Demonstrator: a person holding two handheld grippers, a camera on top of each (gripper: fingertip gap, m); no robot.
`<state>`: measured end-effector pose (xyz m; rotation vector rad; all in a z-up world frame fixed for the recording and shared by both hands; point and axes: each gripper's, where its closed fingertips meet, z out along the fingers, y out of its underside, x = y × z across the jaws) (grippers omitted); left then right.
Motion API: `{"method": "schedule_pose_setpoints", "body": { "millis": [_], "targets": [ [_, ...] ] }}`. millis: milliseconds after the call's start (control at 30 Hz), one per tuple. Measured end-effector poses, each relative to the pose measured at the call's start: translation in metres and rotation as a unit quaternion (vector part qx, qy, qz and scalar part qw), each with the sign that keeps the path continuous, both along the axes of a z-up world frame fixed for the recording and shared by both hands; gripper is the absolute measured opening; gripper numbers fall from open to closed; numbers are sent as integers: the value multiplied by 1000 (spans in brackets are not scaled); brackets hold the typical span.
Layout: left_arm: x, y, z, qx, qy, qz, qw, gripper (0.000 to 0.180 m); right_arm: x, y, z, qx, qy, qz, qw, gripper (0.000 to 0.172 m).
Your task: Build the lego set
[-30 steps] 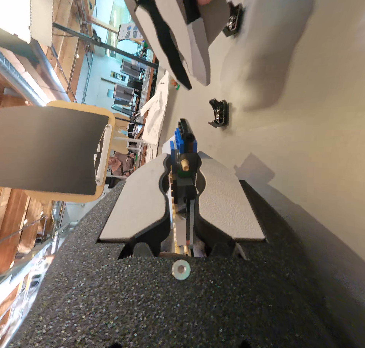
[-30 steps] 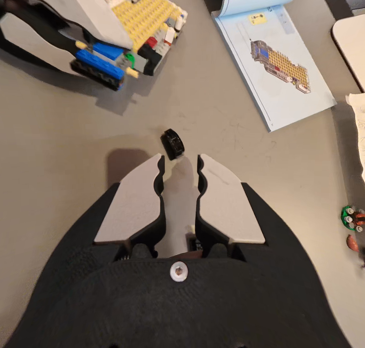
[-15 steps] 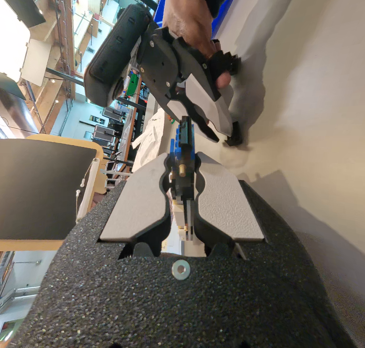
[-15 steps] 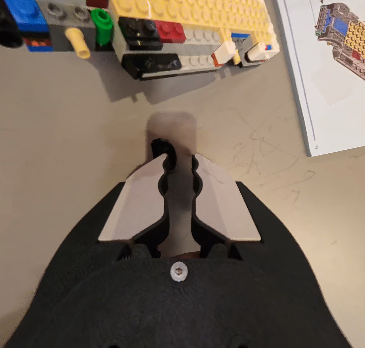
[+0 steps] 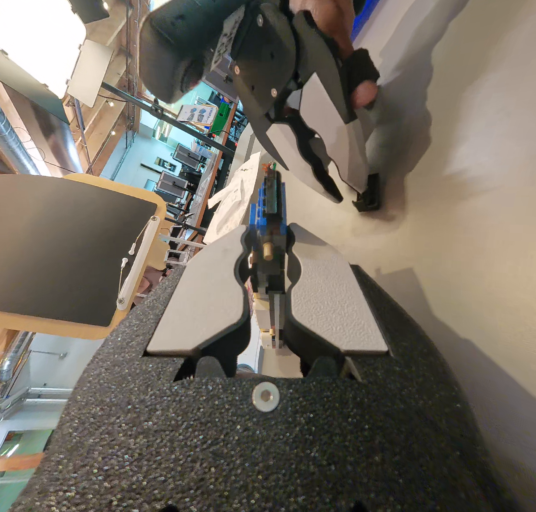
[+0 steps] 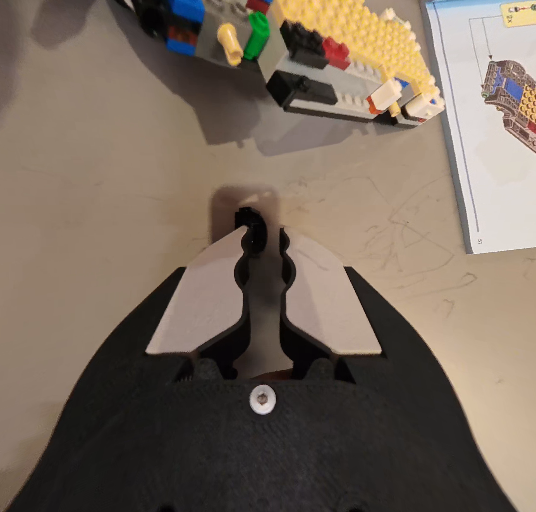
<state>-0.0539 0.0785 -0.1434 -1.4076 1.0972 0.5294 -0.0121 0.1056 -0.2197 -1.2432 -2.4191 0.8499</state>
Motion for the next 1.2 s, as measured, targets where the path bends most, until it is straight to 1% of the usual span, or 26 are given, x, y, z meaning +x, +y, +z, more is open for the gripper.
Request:
{"method": "schedule_pose_setpoints", "body": {
  "millis": [267,367,533,833,933,1033,1133,1200],
  "targets": [
    [-1,0,-2,0,6,8,1000,22,3,-5,-4,23,-5,8,1000,23],
    [-3,0,-3,-3,12,12,1000,22,4,-4,-11,53,-11,9,998,23],
    [-1,-1,-5,-6,15,11,1000,22,1,-7,-11,67,0,17,998,20],
    [-1,-1,-6,-8,13,10,1000,22,1,-9,0,46,19,30,998,21],
    [0,-1,-7,-11,14,8,1000,22,0,-8,-1,42,15,23,999,17],
    [1,-1,-7,-13,12,6,1000,22,-1,-8,-2,43,14,25,999,4],
    [1,-2,-5,-14,3,2,1000,22,-6,-4,5,45,38,20,998,4],
    [3,-3,-3,-13,-6,-4,1000,22,-13,-1,16,42,71,11,997,4]
  ]
}}
